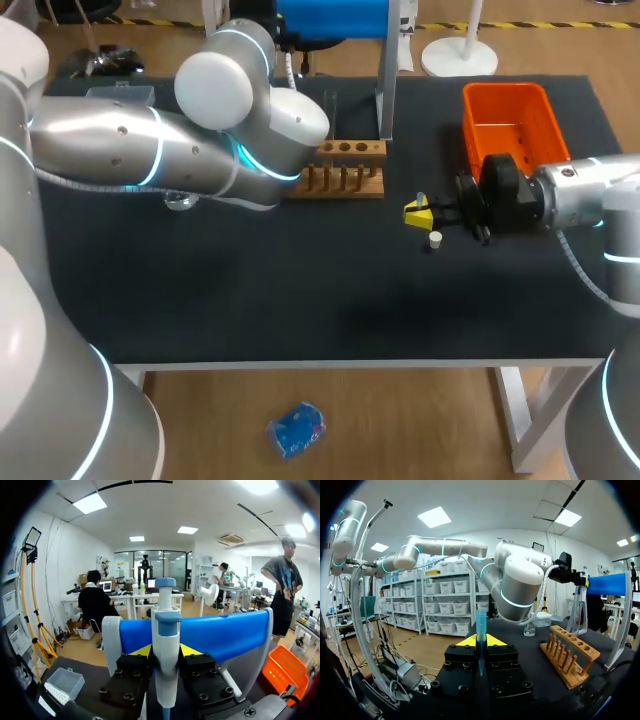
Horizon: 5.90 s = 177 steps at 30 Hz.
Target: Invert the test tube, pick up the pipette, mount the tip to pipette, aspirate from beaker and dispense into the tube, eject the tip, return the pipette, and cap with the stopper.
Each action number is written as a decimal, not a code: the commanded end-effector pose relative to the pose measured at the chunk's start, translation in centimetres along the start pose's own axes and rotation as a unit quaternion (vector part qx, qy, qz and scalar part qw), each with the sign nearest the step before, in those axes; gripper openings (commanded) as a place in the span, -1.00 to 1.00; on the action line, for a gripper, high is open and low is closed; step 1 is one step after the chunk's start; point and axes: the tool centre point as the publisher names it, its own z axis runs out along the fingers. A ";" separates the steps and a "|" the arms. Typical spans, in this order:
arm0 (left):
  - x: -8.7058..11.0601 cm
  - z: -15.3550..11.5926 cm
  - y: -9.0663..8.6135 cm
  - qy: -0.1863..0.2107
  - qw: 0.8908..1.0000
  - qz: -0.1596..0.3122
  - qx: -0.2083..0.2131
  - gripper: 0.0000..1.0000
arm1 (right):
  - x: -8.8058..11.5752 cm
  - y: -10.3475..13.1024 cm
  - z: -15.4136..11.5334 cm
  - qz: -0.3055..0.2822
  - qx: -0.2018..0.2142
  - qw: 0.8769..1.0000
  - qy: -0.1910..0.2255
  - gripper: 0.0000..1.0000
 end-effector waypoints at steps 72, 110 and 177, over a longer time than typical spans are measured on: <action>6.6 -28.9 -6.5 0.497 0.859 0.090 0.086 -1.00 | 0.0 0.1 0.0 0.000 0.001 1.000 0.000 -1.00; 17.0 -33.6 -6.2 0.581 0.797 0.127 0.104 -1.00 | 0.0 0.1 0.0 0.000 0.001 1.000 0.000 -1.00; 19.4 -37.3 -6.0 0.637 0.752 0.143 0.095 -1.00 | -2.0 0.8 3.5 -0.010 -0.005 1.000 -0.002 -1.00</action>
